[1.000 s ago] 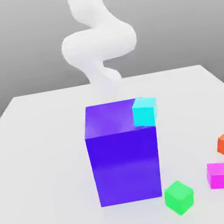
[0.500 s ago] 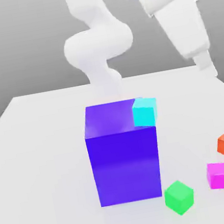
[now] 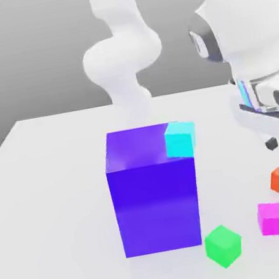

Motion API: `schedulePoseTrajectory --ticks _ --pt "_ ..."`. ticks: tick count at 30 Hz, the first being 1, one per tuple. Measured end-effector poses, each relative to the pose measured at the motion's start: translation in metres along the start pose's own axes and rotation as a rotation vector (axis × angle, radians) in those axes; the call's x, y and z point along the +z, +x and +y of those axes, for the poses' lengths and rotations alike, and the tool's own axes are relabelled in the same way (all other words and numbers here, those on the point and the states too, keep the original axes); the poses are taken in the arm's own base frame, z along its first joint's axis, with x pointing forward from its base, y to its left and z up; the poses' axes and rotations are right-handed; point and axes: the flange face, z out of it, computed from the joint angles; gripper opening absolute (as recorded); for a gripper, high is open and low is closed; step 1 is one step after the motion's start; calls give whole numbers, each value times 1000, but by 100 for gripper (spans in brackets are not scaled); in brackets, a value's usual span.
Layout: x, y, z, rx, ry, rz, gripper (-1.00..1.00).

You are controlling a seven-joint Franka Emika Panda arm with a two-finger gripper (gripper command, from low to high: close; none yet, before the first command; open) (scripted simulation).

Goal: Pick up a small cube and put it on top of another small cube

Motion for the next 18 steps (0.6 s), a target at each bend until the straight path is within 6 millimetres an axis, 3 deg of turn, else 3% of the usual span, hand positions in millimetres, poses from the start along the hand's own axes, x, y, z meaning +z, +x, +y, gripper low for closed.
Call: schedulePoseTrajectory --ticks 9,18 --pt "66 -7 -30 -387 38 -121 0" --pt "109 -20 -55 -785 62 -250 0"
